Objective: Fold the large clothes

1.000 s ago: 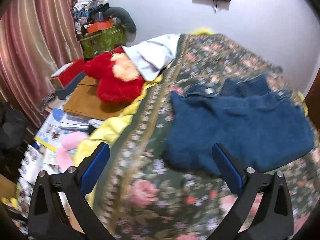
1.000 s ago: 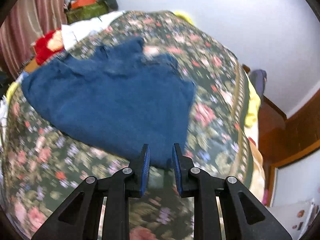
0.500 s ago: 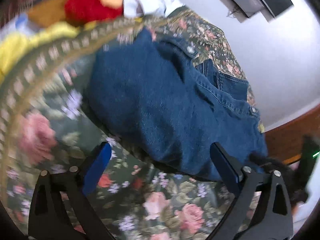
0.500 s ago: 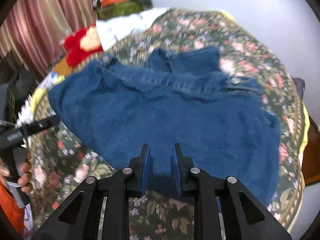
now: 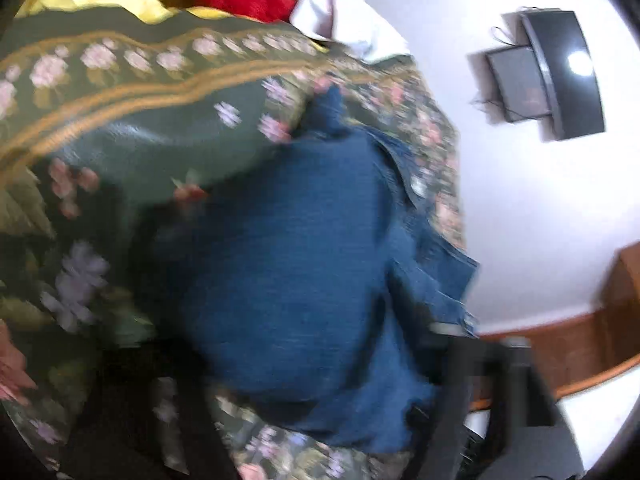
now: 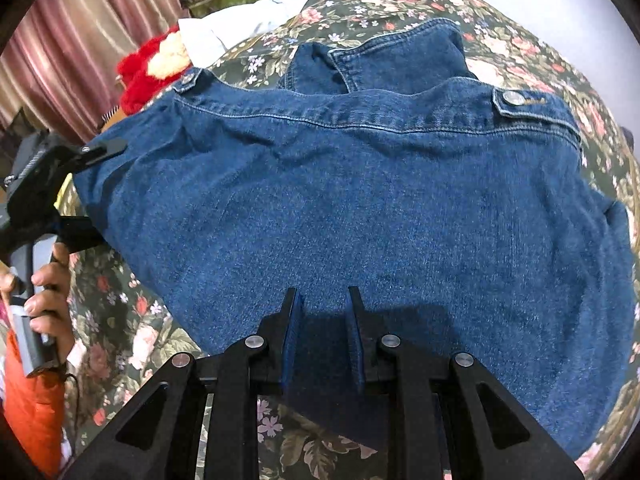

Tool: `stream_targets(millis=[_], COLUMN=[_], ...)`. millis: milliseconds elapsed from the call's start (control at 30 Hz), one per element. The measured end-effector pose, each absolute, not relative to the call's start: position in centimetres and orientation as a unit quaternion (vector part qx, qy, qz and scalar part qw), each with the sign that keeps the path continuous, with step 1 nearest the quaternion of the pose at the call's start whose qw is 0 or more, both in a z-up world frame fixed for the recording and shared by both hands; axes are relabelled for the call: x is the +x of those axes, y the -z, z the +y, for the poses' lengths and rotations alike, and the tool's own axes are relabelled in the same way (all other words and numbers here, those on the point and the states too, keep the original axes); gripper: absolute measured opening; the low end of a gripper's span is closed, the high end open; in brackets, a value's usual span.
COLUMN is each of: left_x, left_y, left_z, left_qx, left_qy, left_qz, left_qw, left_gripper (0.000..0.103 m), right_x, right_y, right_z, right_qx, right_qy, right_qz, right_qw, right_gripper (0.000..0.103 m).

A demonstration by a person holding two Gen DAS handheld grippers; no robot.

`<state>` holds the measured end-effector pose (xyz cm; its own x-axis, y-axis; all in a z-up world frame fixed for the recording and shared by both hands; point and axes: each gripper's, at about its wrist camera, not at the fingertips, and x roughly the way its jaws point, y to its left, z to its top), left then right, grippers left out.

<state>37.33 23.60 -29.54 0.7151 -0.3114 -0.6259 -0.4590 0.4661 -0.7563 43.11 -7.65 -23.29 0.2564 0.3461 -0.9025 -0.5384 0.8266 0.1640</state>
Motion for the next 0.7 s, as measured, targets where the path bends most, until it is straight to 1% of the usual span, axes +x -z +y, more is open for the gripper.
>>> stream_targets(millis=[100,167,267,333,500,600,700], left_x=[36.8,36.6,36.1,35.6,34.5,34.0,33.8], left_y=[29.3,28.1,24.8,21.7,15.7,13.6,13.3], left_z=[24.0,23.4,21.9,20.6,18.5,18.0,18.0], left_qx=[-0.518,-0.486,-0.418,-0.373,-0.298,-0.264,-0.25], left_qy=[-0.055,-0.062,-0.068,-0.062,-0.055,-0.06,-0.071], left_qz=[0.372,0.379,0.374,0.355,0.306,0.293,0.3], left_qw=[0.768,0.785,0.825,0.855,0.903,0.917,0.918], left_gripper=[0.037,0.033,0.027,0.027,0.026,0.026,0.026], right_x=[43.2,43.1,42.9,42.9,42.7,42.5,42.2], right_y=[23.1,22.7,21.8,21.2,20.0,20.6,22.5], right_z=[-7.8,-7.7,-7.6,-7.3,-4.6,-2.1,0.8], right_qx=[-0.073,-0.074,-0.076,-0.063,-0.05,-0.053,-0.063], right_qy=[-0.281,-0.278,-0.277,-0.292,-0.328,-0.35,-0.371], right_qz=[0.548,0.553,0.555,0.557,0.552,0.561,0.58], right_qw=[0.784,0.782,0.78,0.775,0.765,0.748,0.723], right_gripper=[0.018,0.018,0.018,0.018,0.018,0.018,0.018])
